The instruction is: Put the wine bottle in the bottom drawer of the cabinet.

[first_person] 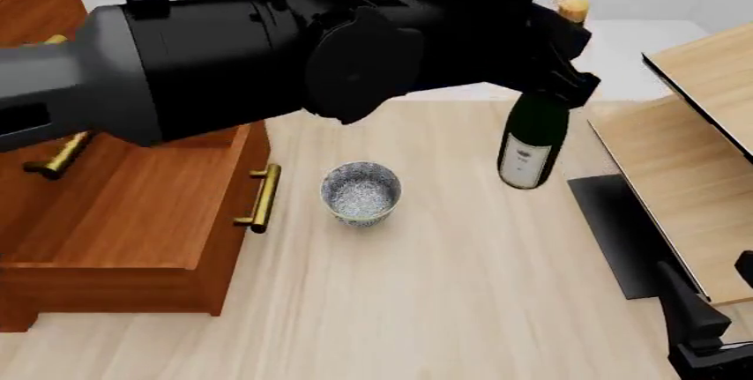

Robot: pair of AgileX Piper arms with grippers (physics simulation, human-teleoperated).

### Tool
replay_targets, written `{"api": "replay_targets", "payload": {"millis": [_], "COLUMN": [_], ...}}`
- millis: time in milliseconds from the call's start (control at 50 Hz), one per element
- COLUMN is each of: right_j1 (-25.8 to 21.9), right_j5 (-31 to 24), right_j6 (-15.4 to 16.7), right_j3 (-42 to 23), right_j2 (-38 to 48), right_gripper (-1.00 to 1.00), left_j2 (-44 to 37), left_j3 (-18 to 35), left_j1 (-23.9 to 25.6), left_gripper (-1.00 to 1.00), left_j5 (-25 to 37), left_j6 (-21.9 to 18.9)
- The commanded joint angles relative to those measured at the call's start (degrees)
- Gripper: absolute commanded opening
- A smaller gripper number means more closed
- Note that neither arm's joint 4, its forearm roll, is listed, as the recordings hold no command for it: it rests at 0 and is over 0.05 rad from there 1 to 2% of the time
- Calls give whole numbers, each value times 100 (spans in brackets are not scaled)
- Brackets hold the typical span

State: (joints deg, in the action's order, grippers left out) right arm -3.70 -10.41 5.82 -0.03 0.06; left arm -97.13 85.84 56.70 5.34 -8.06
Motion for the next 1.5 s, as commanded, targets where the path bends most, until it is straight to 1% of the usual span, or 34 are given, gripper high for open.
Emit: {"api": "replay_targets", "payload": {"millis": [20,260,320,360,380,420,480,500,540,600,620,640,660,680,720,740,800,880,900,1040,1120,1160,1200,1220,1260,1280,1300,1340,1380,1400,1420,1440,1480,1500], "right_j1": [-33,-115,-138,-139,-146,-157,-161,-168,-173,-194,-215,-231,-237,-261,-284,-287,-294,-298,-297,-301,-316,-343,-354,-365,-366,-369,-371,-388,-401,-394,-409,-409,-413,-406], "right_j5": [52,45,45,46,45,55,56,53,44,28,23,19,19,19,28,26,31,44,51,76,82,72,86,98,104,104,101,106,139,137,133,132,132,134], "right_j6": [9,-8,-9,-8,-2,-4,3,-2,11,24,28,34,35,42,50,56,56,59,56,47,45,41,42,34,42,30,32,38,32,21,29,31,22,15], "right_j3": [1,2,1,1,1,1,1,1,2,2,2,2,2,2,2,2,2,2,1,1,1,2,2,1,1,1,1,1,1,1,1,1,1,1], "right_j2": [-4,-4,-3,-3,-3,-3,-3,-3,-3,-2,-1,0,1,3,8,10,13,11,9,18,23,32,41,43,45,41,40,51,66,54,57,55,52,52], "right_gripper": [100,100,100,100,100,100,100,100,100,100,100,100,100,100,100,100,100,100,100,100,100,100,100,100,100,100,100,100,100,100,100,100,100,100], "left_j2": [814,1593,1709,1800,1856,1958,2111,2282,2317,2455,2511,2528,2592,2637,2733,2766,2890,3121,3209,3565,3773,3852,3928,3961,4020,3969,4051,4074,4043,4127,4121,4122,4201,4209], "left_j3": [85,-42,-22,37,43,66,46,-51,12,-32,2,18,-11,30,49,83,141,56,7,-48,-213,-271,-334,-324,-328,-309,-334,-303,-240,-266,-206,-192,-264,-254], "left_j1": [-267,-759,-889,-987,-1024,-1034,-1122,-1097,-1176,-1318,-1402,-1424,-1461,-1508,-1639,-1715,-1795,-1948,-2110,-2609,-2711,-2887,-2869,-2963,-3045,-3115,-3069,-3131,-3334,-3290,-3367,-3412,-3442,-3441], "left_gripper": [-100,-100,-100,-100,-100,-100,-100,-100,-100,-100,-100,-100,-100,-100,-100,-100,-100,-100,-100,-100,-100,-100,-100,-100,-100,-100,-100,-100,-100,-100,-100,-100,-100,-100], "left_j5": [357,730,789,884,909,1012,1056,967,1074,1078,1143,1191,1201,1265,1371,1406,1598,1744,1785,2128,2243,2308,2345,2411,2515,2663,2669,2777,2987,2993,3091,3145,3213,3293], "left_j6": [-175,-192,-215,-158,-208,-183,-224,-325,-233,-295,-219,-226,-347,-250,-342,-196,-220,-230,-258,-216,-244,-208,-244,-183,-239,-313,-291,-267,-231,-337,-213,-206,-333,-293]}}
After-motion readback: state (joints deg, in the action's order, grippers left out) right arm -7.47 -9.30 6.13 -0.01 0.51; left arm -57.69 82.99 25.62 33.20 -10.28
